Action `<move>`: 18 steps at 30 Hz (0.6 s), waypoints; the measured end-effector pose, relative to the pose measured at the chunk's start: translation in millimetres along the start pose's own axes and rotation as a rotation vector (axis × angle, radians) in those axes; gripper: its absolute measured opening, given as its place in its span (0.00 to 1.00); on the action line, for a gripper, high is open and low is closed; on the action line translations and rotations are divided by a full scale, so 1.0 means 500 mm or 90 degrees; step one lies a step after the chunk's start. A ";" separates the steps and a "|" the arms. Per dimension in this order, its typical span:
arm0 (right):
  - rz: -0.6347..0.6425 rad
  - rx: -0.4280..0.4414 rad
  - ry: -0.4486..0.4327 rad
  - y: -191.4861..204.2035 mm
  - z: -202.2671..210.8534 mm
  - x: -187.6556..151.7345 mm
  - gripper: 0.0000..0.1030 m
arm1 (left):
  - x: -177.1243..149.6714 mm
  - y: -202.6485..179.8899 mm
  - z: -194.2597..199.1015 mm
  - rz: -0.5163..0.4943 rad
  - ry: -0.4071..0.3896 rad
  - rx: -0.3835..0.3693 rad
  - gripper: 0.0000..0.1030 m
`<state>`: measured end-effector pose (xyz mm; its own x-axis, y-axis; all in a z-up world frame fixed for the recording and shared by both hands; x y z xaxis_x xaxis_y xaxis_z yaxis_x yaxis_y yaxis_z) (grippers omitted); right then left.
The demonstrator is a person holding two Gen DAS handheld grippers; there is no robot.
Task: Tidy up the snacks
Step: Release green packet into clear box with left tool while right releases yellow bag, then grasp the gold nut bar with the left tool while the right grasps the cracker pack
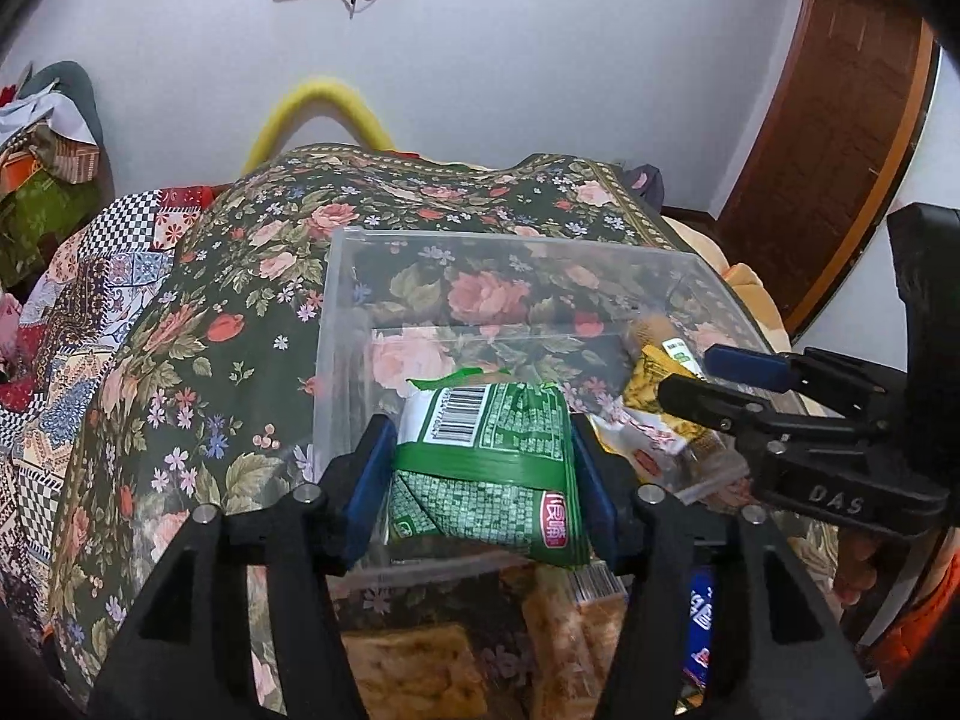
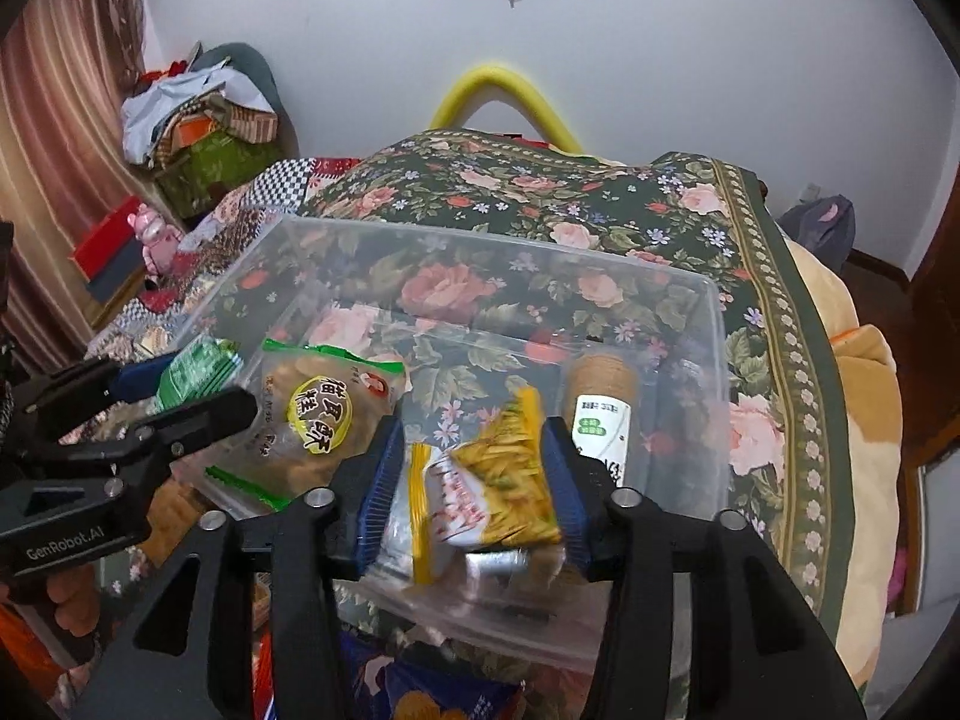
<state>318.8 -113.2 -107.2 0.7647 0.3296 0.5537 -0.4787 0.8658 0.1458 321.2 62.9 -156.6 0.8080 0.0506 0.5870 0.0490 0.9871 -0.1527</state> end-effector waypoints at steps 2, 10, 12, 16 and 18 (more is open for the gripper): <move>-0.008 0.000 -0.011 -0.004 0.015 -0.001 0.51 | -0.001 -0.002 0.010 0.000 -0.003 0.006 0.59; -0.009 0.001 -0.067 -0.006 0.106 -0.013 0.65 | 0.005 0.009 0.064 0.022 -0.033 0.008 0.70; -0.004 -0.006 -0.078 -0.004 0.127 -0.019 0.66 | 0.005 0.011 0.082 0.024 -0.040 0.009 0.70; 0.005 -0.021 -0.094 -0.002 0.159 -0.042 0.70 | -0.007 0.014 0.117 0.020 -0.049 0.010 0.71; 0.006 -0.026 -0.097 -0.004 0.168 -0.056 0.70 | -0.020 0.015 0.128 0.014 -0.046 0.017 0.72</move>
Point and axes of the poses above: each gripper's, at about its wrist camera, not at the fingertips, and z roughly against the way its jaws point, y to its left, x to its top, the point moved 3 cm from there along -z, roughly the way its jaws point, and after that the axes turned 5 degrees about y, right-handed, at the moved point
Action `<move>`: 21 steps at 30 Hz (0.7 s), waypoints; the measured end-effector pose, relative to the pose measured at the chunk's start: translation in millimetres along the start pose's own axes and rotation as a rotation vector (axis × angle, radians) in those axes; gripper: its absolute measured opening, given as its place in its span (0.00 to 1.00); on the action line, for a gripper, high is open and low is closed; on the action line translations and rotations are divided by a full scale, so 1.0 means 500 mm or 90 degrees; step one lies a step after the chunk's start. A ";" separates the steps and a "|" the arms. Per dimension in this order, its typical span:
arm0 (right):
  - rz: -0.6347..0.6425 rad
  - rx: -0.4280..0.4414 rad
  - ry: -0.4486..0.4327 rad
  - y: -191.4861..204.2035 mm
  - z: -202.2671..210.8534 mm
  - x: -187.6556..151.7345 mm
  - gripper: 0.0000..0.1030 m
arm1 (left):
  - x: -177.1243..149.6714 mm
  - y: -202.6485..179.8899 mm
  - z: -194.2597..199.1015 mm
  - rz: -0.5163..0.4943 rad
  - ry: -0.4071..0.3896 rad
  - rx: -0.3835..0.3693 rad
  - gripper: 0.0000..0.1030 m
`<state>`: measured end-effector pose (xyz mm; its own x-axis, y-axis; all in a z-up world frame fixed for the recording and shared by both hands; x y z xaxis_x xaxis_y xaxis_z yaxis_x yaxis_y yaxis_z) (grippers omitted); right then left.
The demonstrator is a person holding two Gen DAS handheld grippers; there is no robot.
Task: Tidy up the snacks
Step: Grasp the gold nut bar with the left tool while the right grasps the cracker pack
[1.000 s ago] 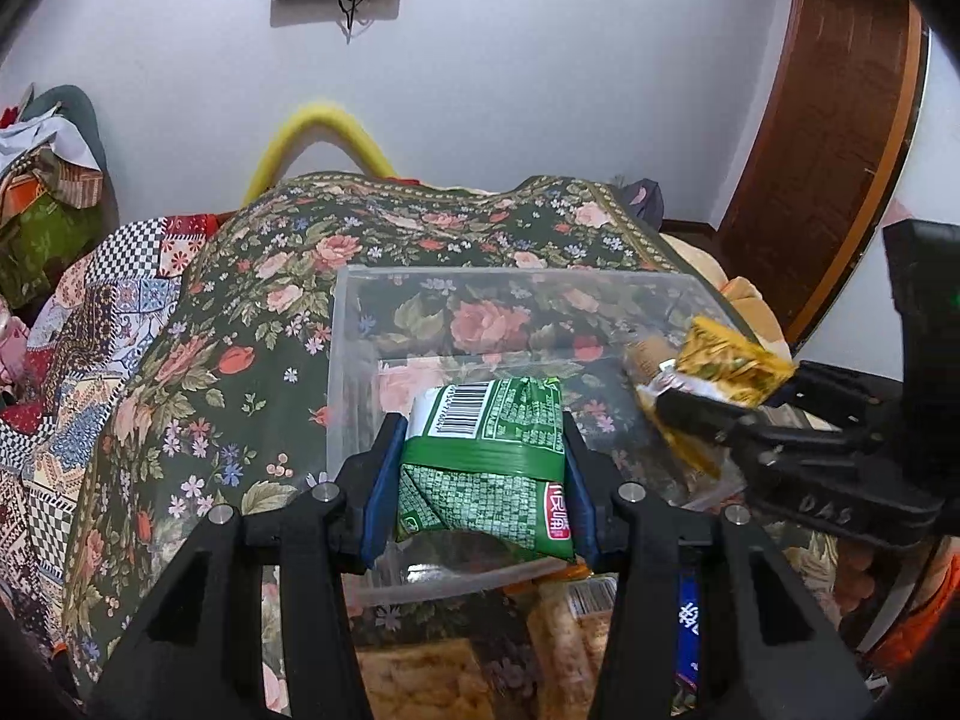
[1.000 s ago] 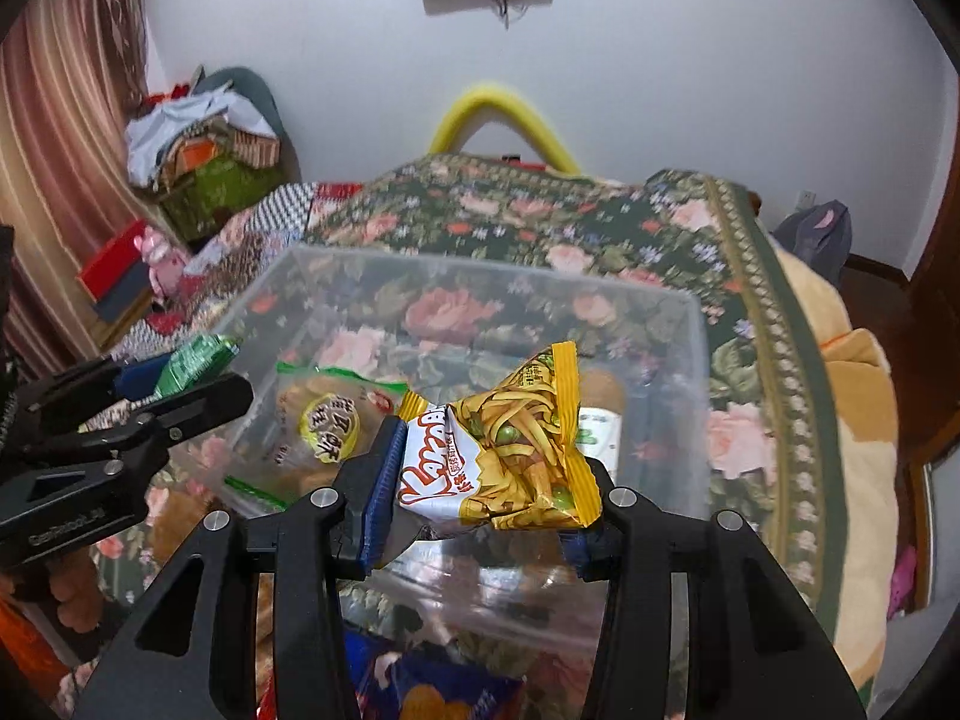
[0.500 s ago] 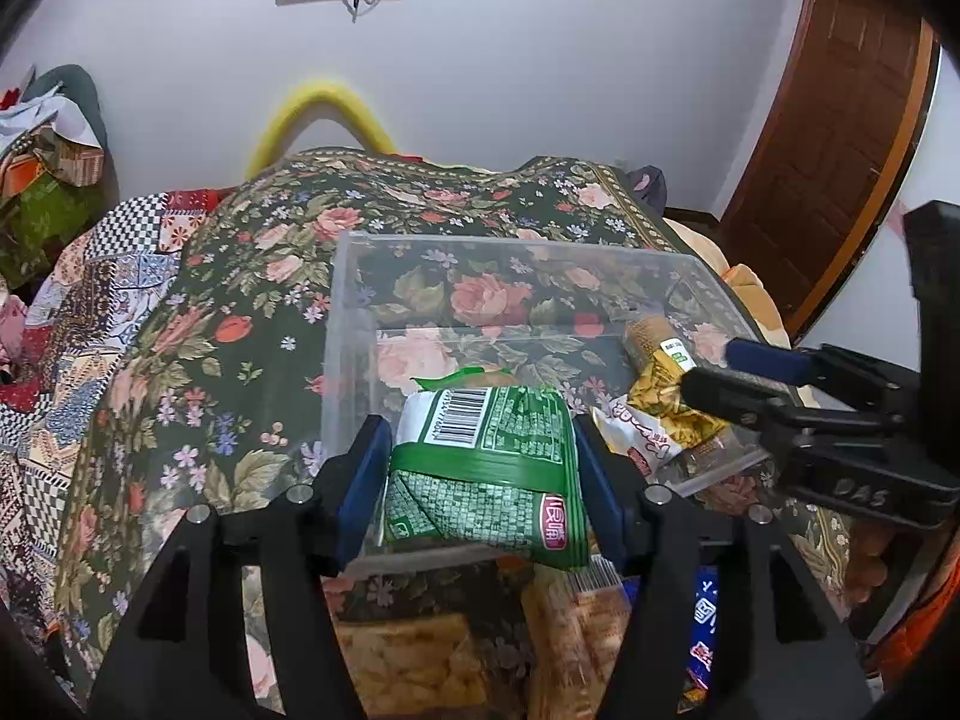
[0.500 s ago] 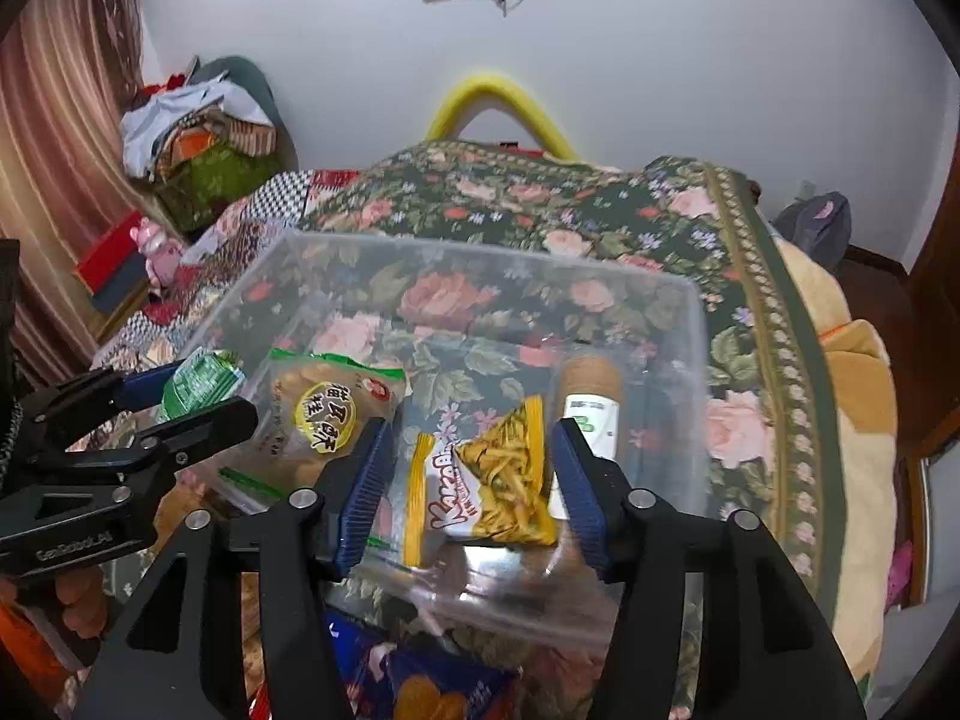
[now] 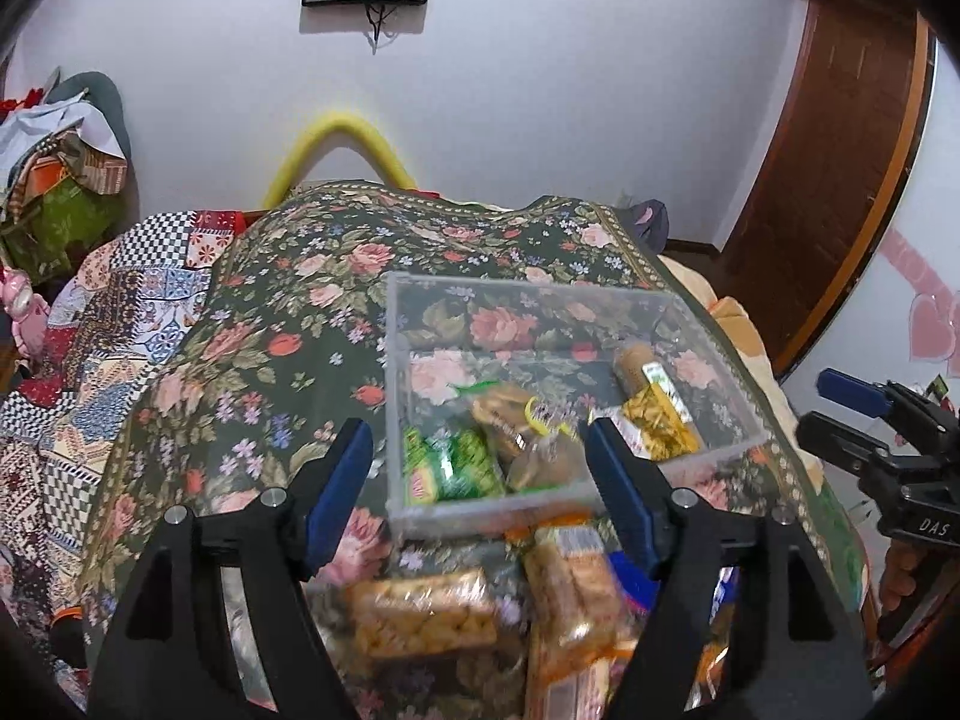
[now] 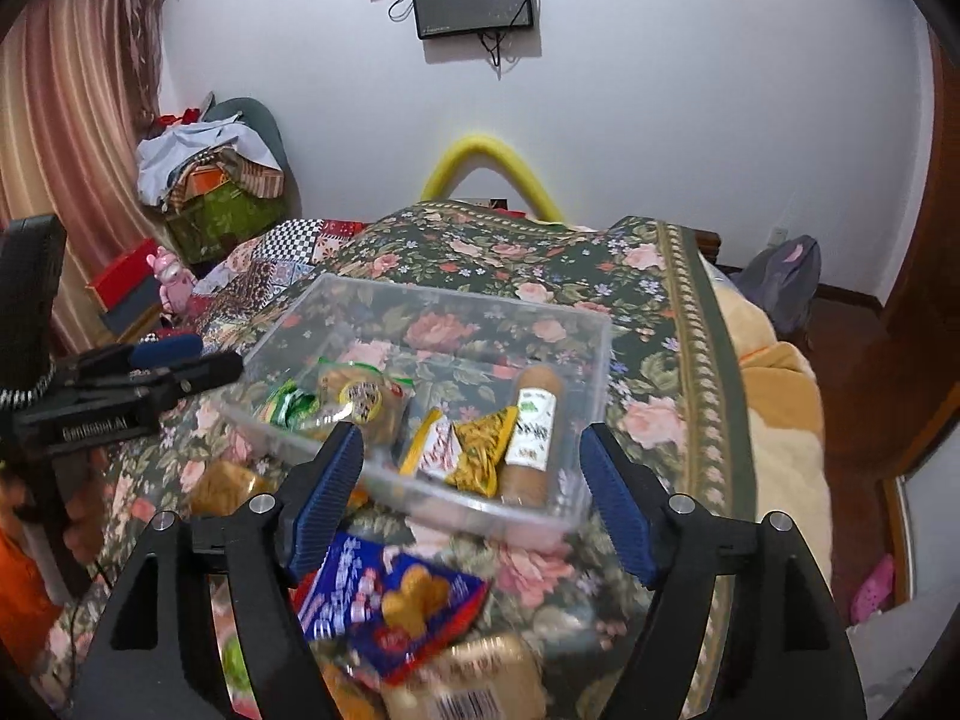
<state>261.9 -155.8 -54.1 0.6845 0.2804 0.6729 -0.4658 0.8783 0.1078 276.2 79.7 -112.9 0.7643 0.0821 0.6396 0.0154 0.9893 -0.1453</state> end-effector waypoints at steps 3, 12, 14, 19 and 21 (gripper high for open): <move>0.003 -0.007 0.006 -0.002 0.011 -0.029 0.72 | -0.027 0.005 0.005 -0.013 0.017 0.011 0.72; 0.002 -0.031 0.076 -0.021 0.000 -0.141 0.76 | -0.127 0.051 -0.031 0.010 0.091 0.021 0.74; -0.003 -0.028 0.091 -0.023 -0.004 -0.161 0.77 | -0.142 0.058 -0.042 0.016 0.101 0.022 0.74; -0.009 -0.005 0.132 -0.020 -0.036 -0.190 0.80 | -0.168 0.069 -0.074 0.030 0.127 0.018 0.74; -0.010 0.003 0.147 -0.018 -0.048 -0.198 0.80 | -0.170 0.071 -0.082 0.034 0.127 0.009 0.76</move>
Point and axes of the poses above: each gripper's, at about its wrist camera, not at the fingertips, and z roughly against the way its jaws point, y to its left, x to its top, the point moved 3 cm from there along -z, roughly the way its jaws point, and after that the axes turned 5 degrees about y, right-handed, at the moved point
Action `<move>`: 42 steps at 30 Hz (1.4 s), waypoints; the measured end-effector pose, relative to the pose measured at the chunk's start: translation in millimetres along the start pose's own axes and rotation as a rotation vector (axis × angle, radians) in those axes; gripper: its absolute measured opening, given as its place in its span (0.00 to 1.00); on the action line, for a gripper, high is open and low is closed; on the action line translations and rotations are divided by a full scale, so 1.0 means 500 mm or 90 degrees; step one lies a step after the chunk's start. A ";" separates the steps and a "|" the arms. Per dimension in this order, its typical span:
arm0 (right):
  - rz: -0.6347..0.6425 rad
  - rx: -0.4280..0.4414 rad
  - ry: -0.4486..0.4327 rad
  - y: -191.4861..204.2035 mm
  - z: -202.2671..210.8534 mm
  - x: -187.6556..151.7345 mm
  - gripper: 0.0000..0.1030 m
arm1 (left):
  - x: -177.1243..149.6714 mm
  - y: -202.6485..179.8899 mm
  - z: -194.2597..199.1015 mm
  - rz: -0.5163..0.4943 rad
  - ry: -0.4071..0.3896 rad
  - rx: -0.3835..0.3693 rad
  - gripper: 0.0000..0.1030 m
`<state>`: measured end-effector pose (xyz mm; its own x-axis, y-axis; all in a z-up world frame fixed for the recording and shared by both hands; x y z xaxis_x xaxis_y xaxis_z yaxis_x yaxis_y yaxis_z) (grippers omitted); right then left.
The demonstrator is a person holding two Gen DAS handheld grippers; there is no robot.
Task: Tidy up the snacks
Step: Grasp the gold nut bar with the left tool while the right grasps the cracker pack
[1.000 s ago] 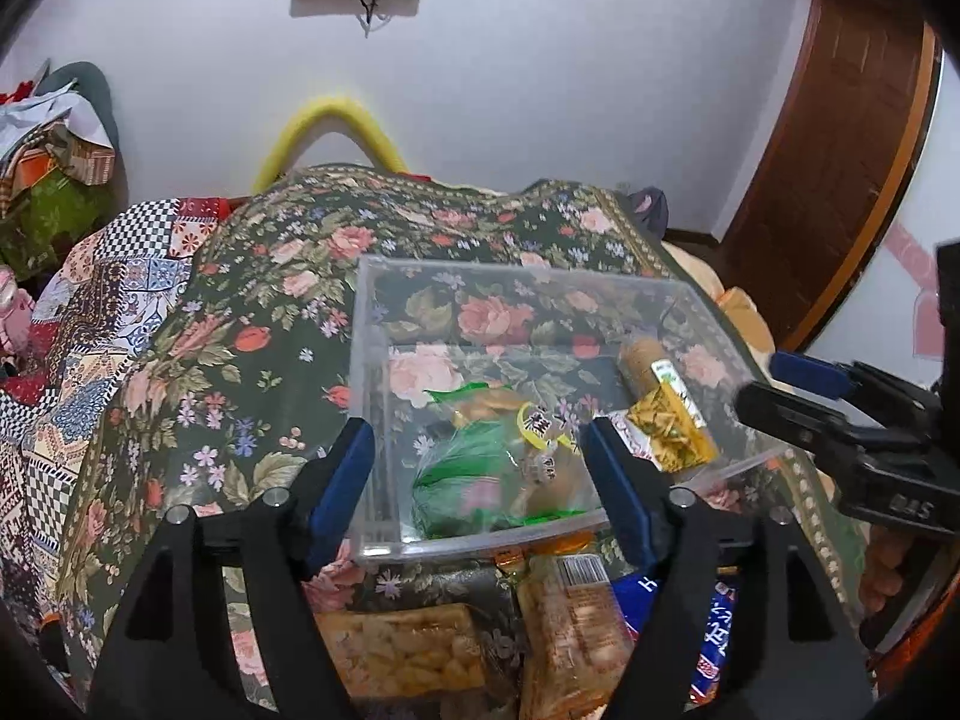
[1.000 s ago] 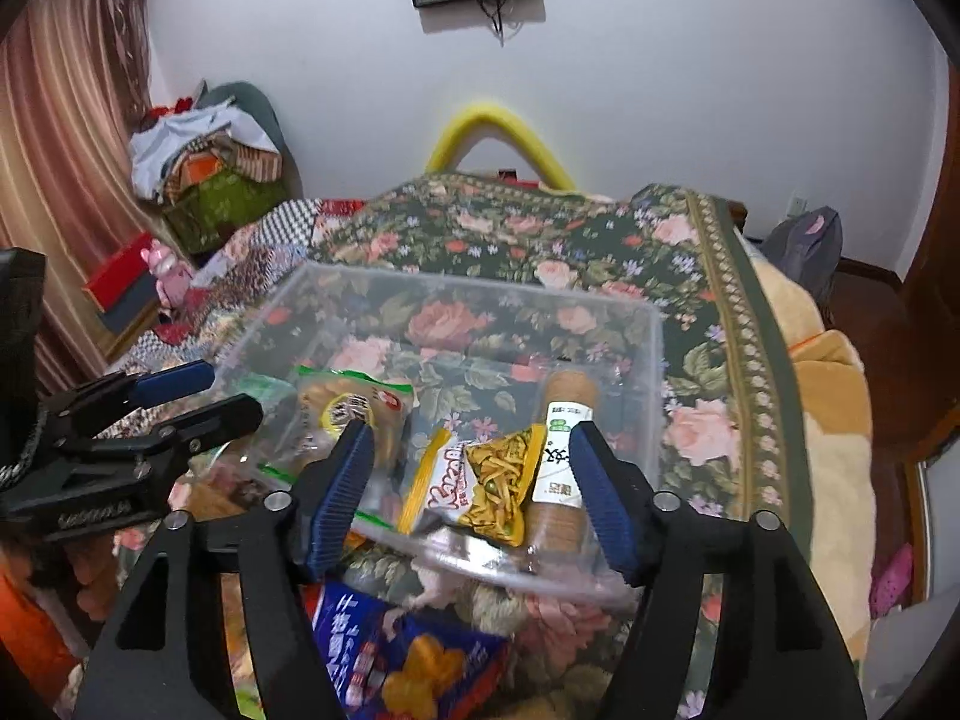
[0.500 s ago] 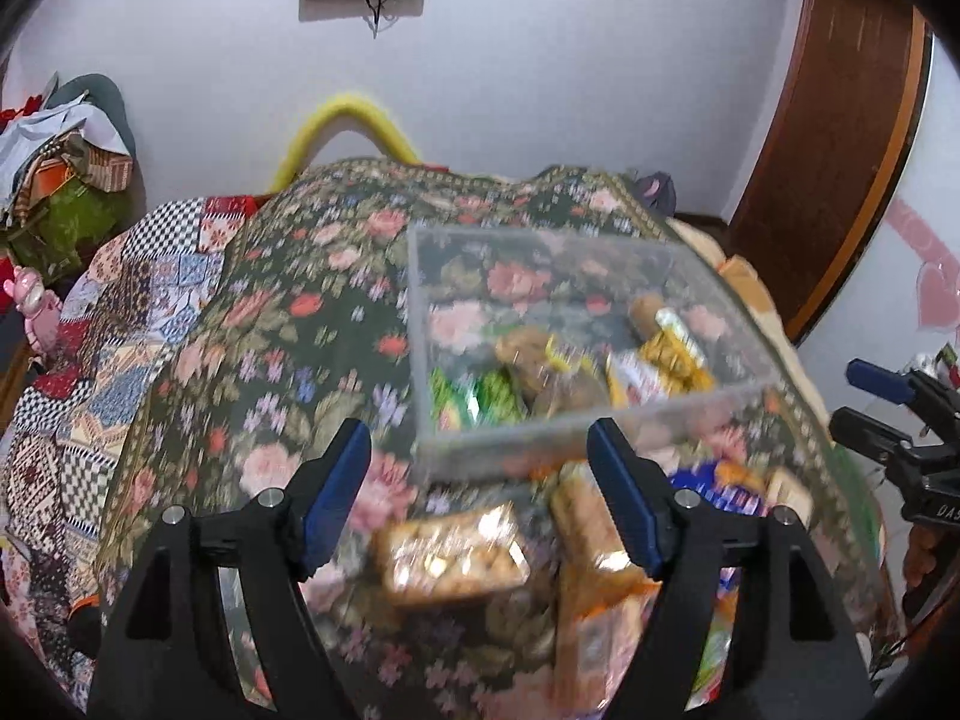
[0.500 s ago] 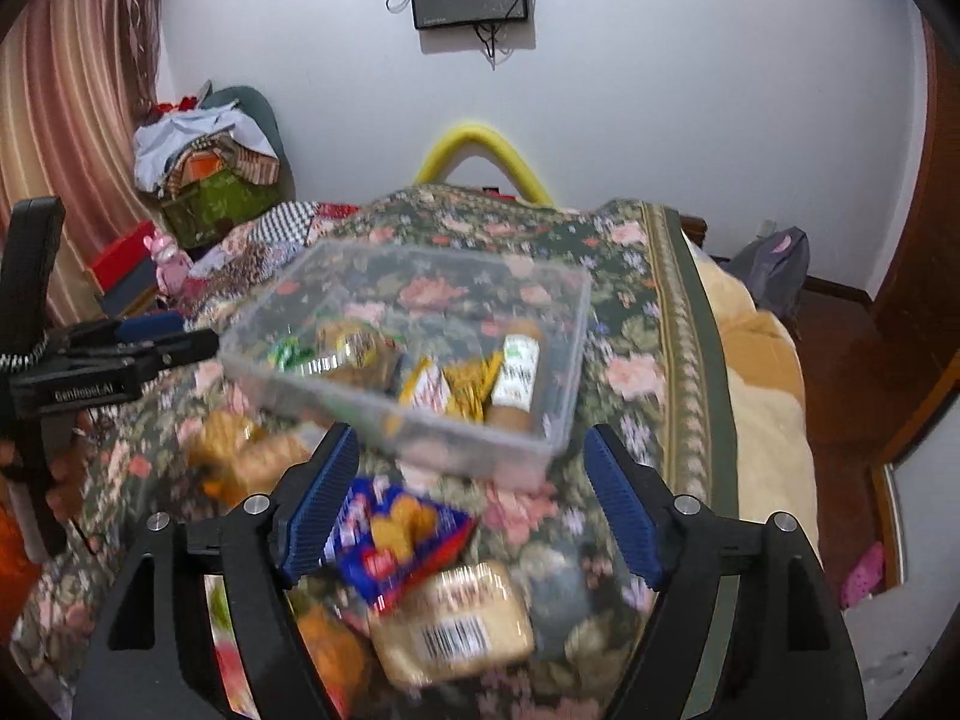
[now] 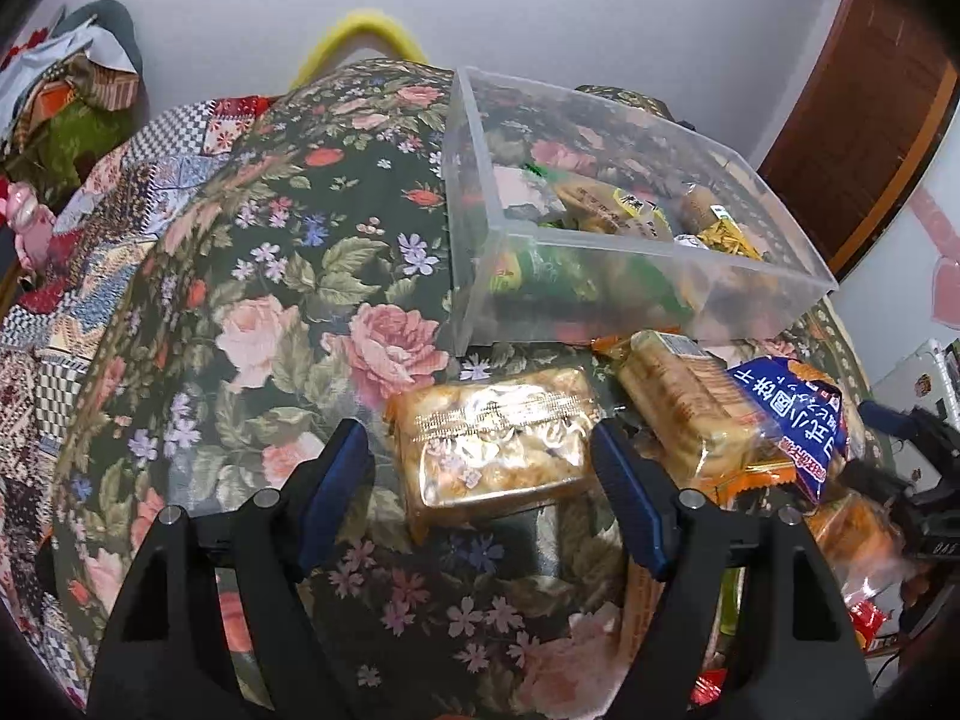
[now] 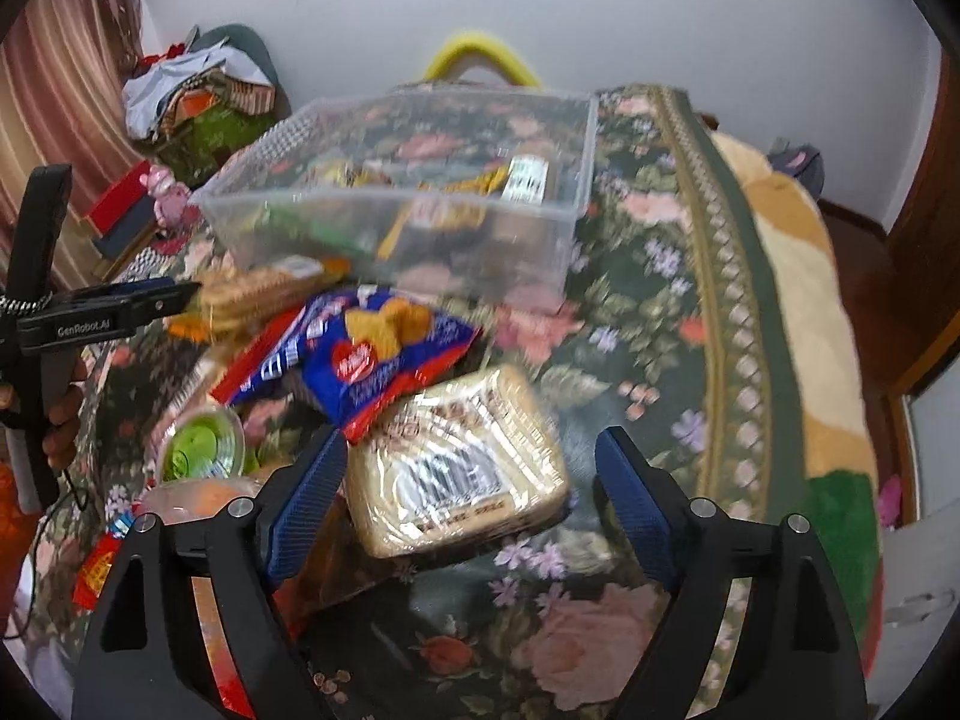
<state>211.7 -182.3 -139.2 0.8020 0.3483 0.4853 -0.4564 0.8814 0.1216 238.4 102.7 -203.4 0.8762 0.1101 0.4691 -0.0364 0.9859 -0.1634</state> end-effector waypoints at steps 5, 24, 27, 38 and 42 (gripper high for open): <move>0.000 0.011 0.012 0.006 -0.012 -0.011 0.87 | 0.011 -0.002 -0.014 -0.002 -0.008 -0.001 0.81; -0.049 -0.004 -0.011 -0.016 -0.013 -0.022 0.79 | -0.004 0.000 -0.036 -0.007 -0.006 -0.004 0.71; -0.055 -0.016 -0.023 -0.029 -0.002 -0.024 0.78 | -0.008 -0.001 -0.017 -0.010 -0.016 -0.002 0.71; -0.080 -0.044 -0.083 -0.067 0.068 0.011 0.78 | 0.031 -0.012 0.080 -0.015 -0.092 0.002 0.71; -0.069 -0.042 -0.118 -0.060 0.097 0.049 0.78 | 0.061 -0.030 0.122 -0.034 -0.130 0.009 0.71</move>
Point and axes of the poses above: each gripper's, at about its wrist camera, not at the fingertips, and z roughly against the way its jaws point, y to its left, x to its top, the point moved 3 cm from there along -z, roughly the way its jaws point, and after that the axes turned 5 degrees about y, right-handed, at the moved point
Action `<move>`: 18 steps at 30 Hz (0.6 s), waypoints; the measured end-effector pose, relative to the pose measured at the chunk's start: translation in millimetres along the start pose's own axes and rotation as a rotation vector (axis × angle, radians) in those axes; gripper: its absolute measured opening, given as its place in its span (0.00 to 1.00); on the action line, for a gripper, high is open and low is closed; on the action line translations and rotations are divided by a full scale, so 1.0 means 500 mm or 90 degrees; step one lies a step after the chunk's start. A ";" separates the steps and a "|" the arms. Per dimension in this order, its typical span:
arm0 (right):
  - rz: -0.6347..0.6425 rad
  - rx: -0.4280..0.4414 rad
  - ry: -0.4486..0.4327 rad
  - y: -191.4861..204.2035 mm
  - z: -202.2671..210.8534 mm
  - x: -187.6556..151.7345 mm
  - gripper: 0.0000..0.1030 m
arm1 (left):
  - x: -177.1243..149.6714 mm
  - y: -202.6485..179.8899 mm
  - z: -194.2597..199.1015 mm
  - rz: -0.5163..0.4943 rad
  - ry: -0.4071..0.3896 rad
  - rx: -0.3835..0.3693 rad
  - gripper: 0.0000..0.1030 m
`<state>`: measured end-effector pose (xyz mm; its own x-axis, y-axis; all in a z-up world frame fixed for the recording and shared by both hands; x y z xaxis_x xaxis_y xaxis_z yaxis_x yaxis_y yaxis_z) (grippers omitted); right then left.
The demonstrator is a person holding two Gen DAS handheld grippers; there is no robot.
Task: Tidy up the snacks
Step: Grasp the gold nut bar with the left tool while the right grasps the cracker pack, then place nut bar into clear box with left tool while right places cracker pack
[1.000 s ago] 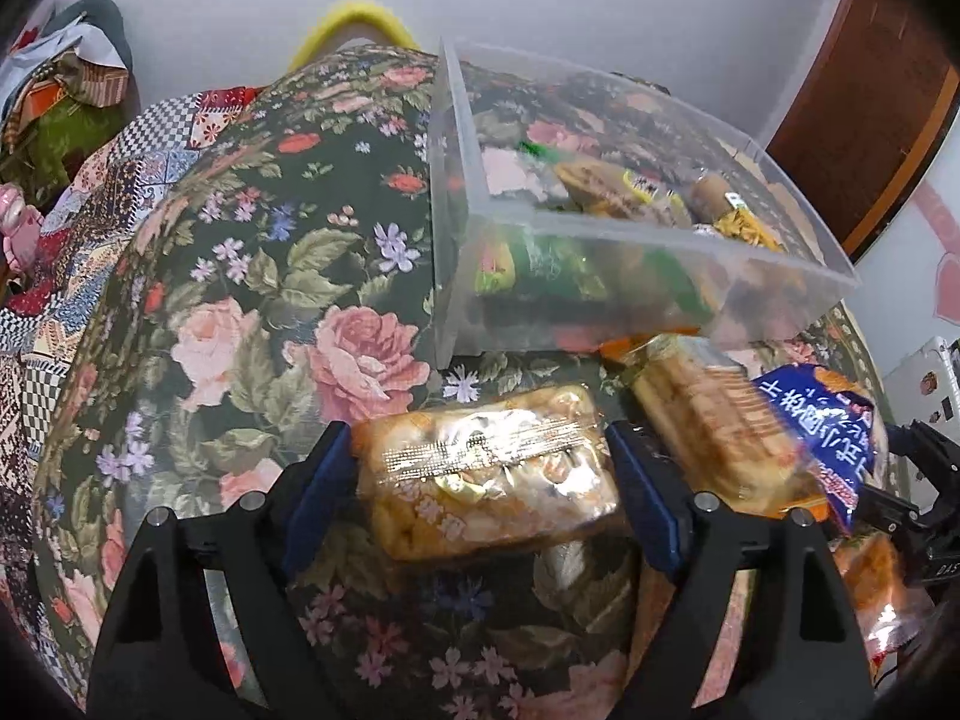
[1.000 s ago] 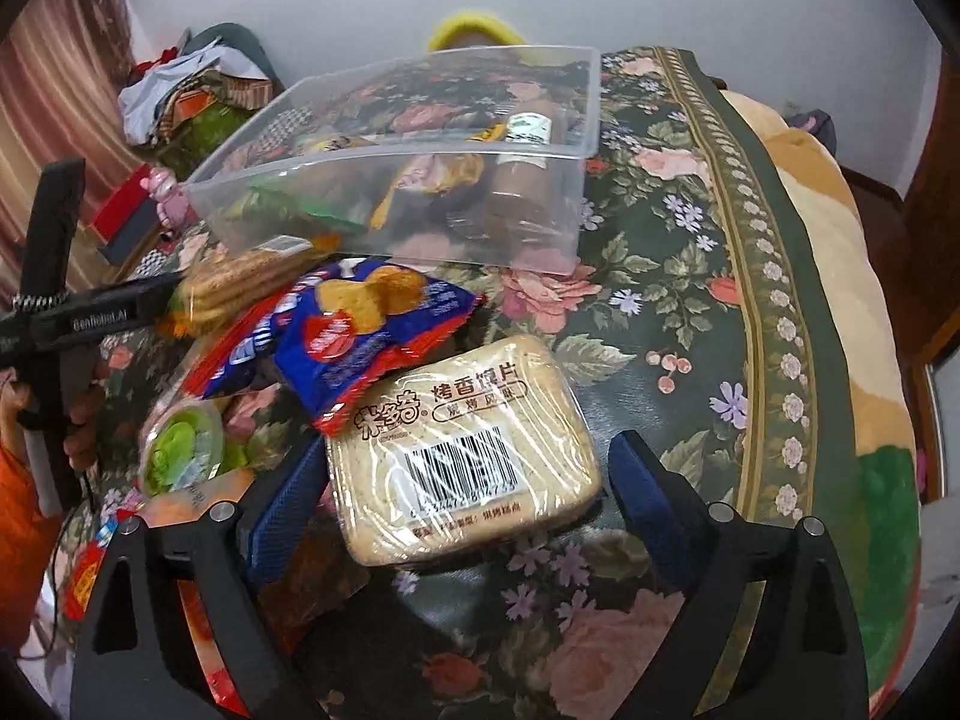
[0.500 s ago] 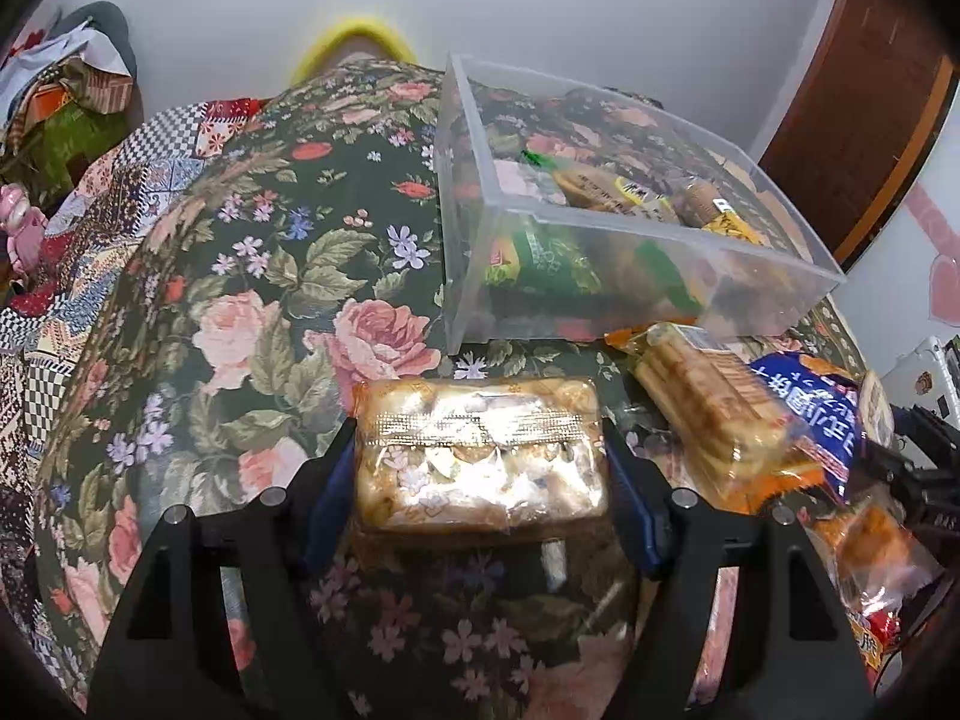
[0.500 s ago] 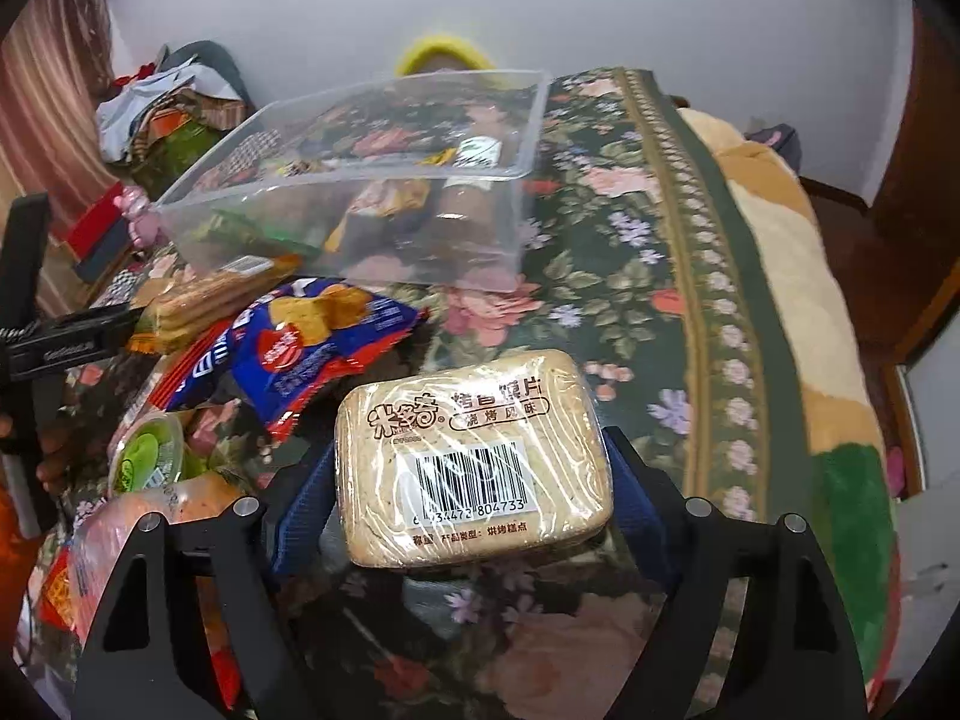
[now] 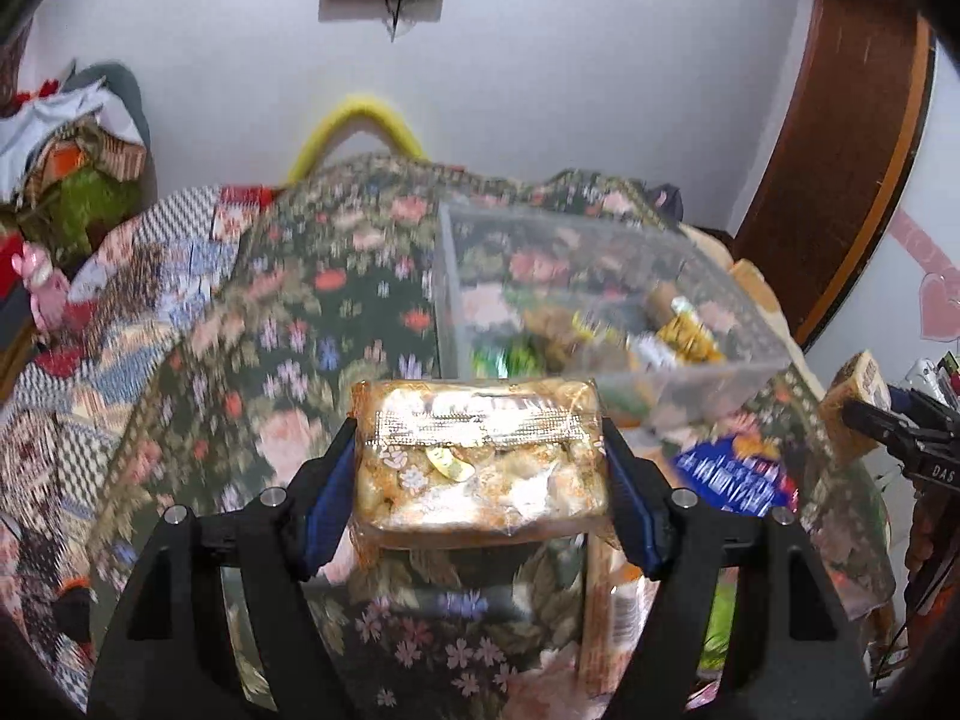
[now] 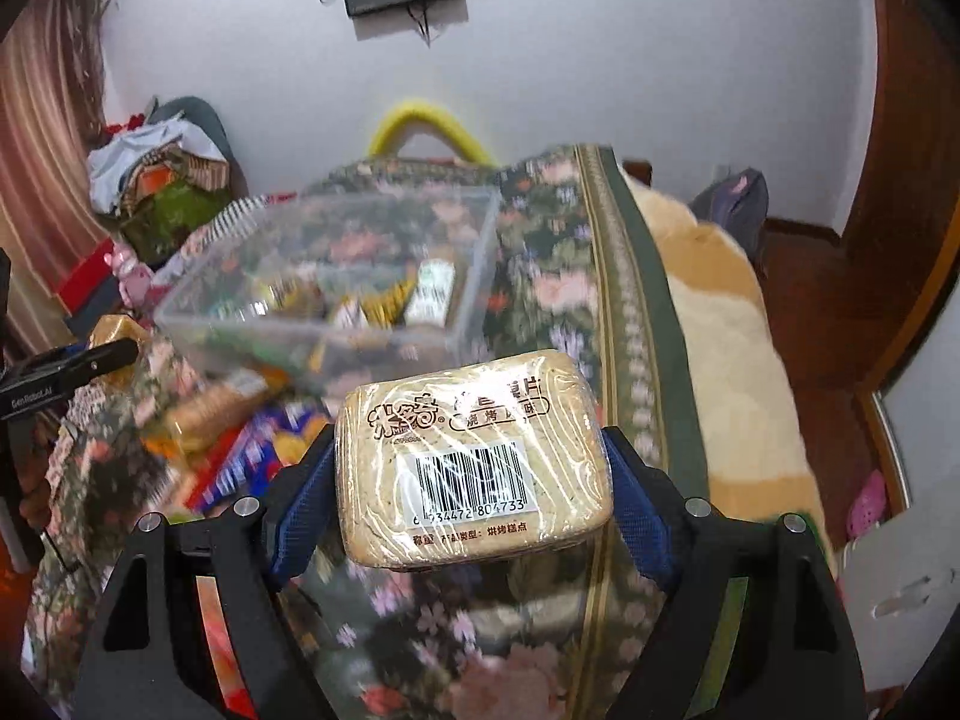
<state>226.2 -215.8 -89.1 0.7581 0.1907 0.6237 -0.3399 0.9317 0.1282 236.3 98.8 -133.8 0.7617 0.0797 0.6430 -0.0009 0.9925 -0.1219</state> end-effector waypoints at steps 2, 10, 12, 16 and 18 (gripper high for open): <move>0.005 0.003 -0.019 0.006 0.005 0.027 0.78 | 0.020 -0.008 0.011 -0.006 -0.015 -0.002 0.71; 0.021 0.031 -0.073 0.048 0.009 0.109 0.78 | 0.089 -0.049 0.009 -0.031 -0.050 -0.012 0.71; 0.027 0.040 -0.077 0.059 -0.002 0.130 0.78 | 0.106 -0.061 -0.003 -0.036 -0.052 -0.013 0.71; 0.031 0.052 -0.072 0.080 -0.035 0.164 0.78 | 0.129 -0.076 -0.032 -0.038 -0.048 -0.020 0.71; 0.033 0.056 -0.069 0.087 -0.050 0.176 0.78 | 0.141 -0.081 -0.050 -0.036 -0.041 -0.022 0.71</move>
<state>292.1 -150.5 -47.9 0.6758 0.1992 0.7097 -0.4276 0.8902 0.1574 306.5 61.9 -102.4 0.7164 0.0303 0.6970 0.0647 0.9919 -0.1096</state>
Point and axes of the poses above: each gripper's, at about its wrist camera, not at the fingertips, and z roughly against the way its jaws point, y to its left, x to its top, the point moved 3 cm from there along -z, roughly the way its jaws point, and after that the axes turned 5 degrees about y, right-handed, at the moved point
